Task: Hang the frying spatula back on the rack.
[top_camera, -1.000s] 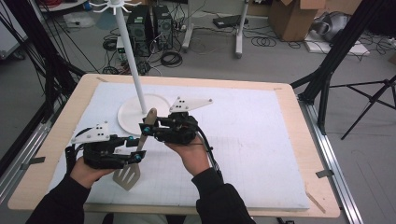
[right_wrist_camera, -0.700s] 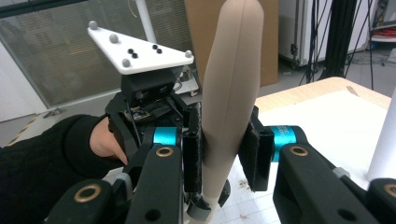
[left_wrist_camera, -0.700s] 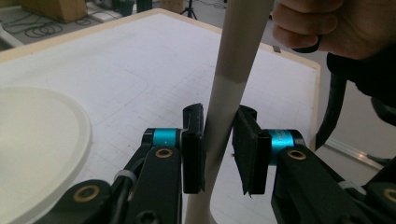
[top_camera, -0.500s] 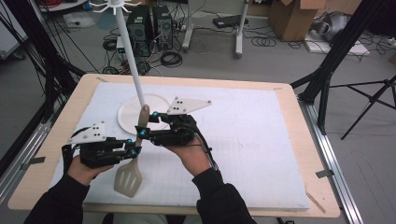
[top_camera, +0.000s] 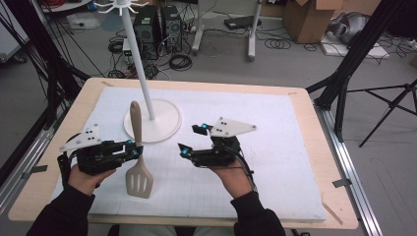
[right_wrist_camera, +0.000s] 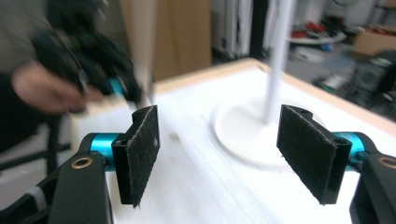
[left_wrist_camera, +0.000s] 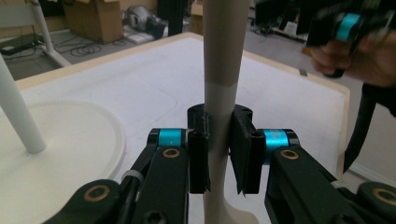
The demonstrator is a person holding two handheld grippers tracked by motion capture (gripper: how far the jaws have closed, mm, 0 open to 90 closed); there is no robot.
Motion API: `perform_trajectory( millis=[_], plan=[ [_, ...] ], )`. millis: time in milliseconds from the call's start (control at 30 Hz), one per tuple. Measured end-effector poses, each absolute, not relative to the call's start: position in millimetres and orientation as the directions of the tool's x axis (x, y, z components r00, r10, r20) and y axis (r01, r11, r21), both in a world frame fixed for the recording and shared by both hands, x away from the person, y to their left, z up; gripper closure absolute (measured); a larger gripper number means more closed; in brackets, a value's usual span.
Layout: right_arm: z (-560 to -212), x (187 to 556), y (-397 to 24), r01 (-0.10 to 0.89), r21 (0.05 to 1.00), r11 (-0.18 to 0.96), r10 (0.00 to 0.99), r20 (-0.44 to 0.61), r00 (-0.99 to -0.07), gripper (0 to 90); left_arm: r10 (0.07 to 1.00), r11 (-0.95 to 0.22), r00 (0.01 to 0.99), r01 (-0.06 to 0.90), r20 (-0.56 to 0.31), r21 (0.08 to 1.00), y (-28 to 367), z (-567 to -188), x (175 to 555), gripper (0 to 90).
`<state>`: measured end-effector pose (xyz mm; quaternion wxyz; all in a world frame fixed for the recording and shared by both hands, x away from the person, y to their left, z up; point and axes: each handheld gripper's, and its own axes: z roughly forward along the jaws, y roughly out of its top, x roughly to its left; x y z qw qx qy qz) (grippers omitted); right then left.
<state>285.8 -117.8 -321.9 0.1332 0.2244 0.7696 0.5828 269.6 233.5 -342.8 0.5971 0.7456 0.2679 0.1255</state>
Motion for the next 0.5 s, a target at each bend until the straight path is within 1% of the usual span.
perform_trajectory(
  millis=[167, 300, 433, 500],
  plan=[
    [-348.6, 277.3, -158.7, 0.239, 0.937, 0.254, 0.576, 0.052, -0.816, 26.8, 0.579, -0.113, 0.804, 0.245, -0.136, 0.963, 236.3, -342.4, 269.0, 77.6],
    [-368.3, 270.3, -189.1, 0.275, 0.908, 0.315, 0.64, 0.011, -0.769, 25.8, 0.597, -0.109, 0.792, 0.239, -0.128, 0.965, 234.7, -344.0, 269.9, 77.6],
    [-381.7, 266.1, -214.4, 0.302, 0.899, 0.318, 0.685, 0.002, -0.728, 25.6, 0.608, -0.103, 0.781, 0.256, -0.143, 0.961, 230.3, -343.3, 275.3, 77.6],
    [-384.1, 265.4, -222.4, 0.314, 0.9, 0.303, 0.706, 0.01, -0.709, 25.5, 0.618, -0.12, 0.774, 0.263, -0.135, 0.957, 226.0, -337.7, 280.7, 77.6]
  ],
)
